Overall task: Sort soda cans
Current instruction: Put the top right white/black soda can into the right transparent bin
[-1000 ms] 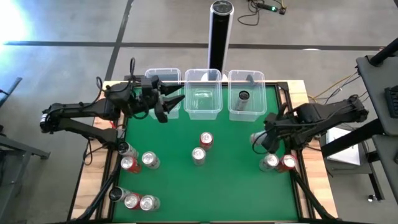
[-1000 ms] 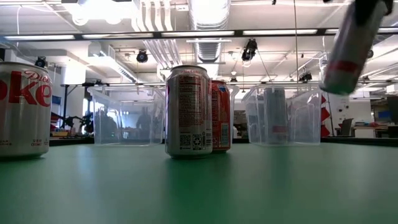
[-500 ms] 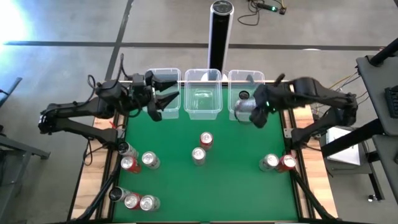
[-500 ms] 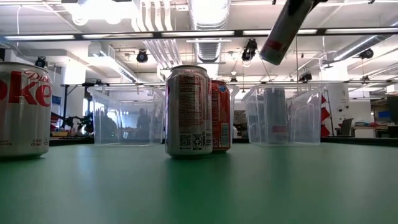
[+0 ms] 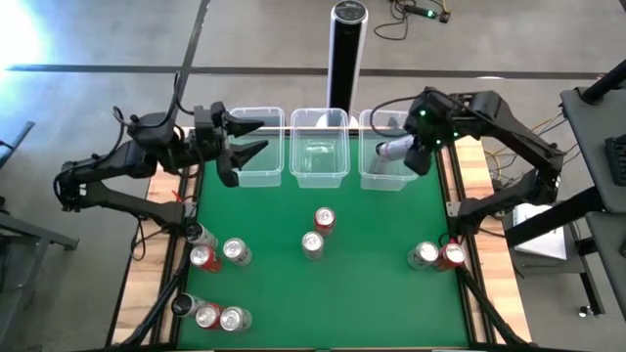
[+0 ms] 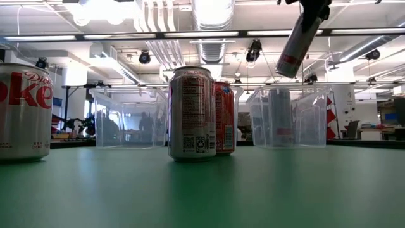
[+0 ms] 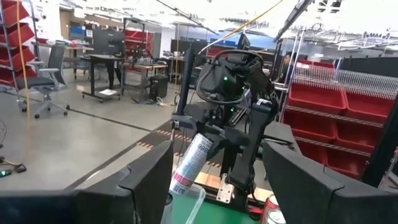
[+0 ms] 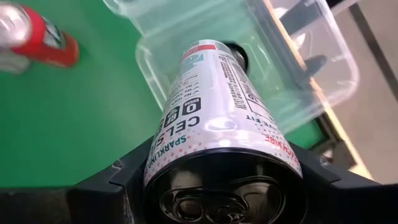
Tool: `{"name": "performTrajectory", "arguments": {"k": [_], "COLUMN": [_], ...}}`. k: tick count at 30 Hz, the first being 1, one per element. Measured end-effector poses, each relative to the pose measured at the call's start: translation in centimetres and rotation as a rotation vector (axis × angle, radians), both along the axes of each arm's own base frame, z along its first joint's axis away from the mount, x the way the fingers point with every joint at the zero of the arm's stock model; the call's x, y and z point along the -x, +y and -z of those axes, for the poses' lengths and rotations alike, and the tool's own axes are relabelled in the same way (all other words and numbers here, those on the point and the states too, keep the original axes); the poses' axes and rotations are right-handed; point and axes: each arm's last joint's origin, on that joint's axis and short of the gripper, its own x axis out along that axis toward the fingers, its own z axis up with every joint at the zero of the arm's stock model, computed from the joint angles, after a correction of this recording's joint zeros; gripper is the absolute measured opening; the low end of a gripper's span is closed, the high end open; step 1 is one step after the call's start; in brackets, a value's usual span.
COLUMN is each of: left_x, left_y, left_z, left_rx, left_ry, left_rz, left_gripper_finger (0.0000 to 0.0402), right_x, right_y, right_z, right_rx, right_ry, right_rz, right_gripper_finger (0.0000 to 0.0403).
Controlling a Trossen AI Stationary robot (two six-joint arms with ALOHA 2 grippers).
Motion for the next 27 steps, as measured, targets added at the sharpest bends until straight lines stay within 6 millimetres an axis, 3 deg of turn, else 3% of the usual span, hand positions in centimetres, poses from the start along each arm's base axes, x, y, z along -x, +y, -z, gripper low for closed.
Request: {"name": "performTrajectory", "arguments": {"k": [5, 12, 19, 27], "left_x": [0.2, -0.2, -0.3, -0.5], "left_y": [0.0, 0.2, 0.3, 0.3], "left_z": [0.3, 0.5, 0.5, 0.6], "left_rx": [0.001, -0.009, -0.005, -0.002], "left_ry": [0.005, 0.018, 0.021, 0.023], "left_rz": [-0.012, -0.078, -0.085, -0.084], "left_gripper_finger": [0.0233, 0.0233, 0.0233, 0.0233], "right_x": [1.4, 1.1, -0.2, -3.0], "right_y": [-1.0, -2.0, -3.0, -5.8], "right_z": [0.7, 3.7, 6.0, 9.2], "right_rx": [-0.005, -0.078, -0.119, -0.168], "right_ry": [0.027, 0.128, 0.226, 0.305], "right_rz": [-0.002, -0.052, -0.129, -0.184], "right_gripper_finger": [0.0244, 0.0244, 0.0246, 0.0252]}}
